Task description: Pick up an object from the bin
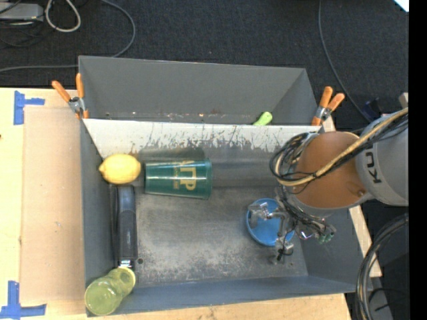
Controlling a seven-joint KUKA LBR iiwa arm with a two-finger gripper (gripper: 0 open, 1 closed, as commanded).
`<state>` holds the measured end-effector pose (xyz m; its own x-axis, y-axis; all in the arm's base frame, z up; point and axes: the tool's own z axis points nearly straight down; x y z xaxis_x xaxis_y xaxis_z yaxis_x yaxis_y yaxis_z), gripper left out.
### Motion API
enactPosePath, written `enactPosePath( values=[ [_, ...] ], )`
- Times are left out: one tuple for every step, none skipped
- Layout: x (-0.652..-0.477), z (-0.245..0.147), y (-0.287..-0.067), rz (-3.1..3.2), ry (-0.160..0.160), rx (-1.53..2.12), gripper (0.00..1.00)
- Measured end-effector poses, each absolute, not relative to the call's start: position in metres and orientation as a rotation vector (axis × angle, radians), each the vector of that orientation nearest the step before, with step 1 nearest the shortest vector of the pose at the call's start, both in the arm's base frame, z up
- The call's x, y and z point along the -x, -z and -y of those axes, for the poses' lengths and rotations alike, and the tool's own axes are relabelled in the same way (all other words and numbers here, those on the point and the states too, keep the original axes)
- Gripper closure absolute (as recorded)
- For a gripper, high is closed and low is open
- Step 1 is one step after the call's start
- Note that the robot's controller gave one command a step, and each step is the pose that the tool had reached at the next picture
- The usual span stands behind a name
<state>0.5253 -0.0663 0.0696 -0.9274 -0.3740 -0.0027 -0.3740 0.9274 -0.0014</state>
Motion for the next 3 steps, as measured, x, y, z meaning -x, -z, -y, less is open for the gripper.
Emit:
enactPosePath(
  values=[
    [-0.469, 0.129, -0.070, -2.811, 0.003, 1.403, 1.00],
    [-0.470, 0.129, -0.070, -2.811, 0.002, 1.402, 1.00],
    [-0.478, 0.140, -0.070, -2.783, -0.003, 1.458, 1.00]
  ],
)
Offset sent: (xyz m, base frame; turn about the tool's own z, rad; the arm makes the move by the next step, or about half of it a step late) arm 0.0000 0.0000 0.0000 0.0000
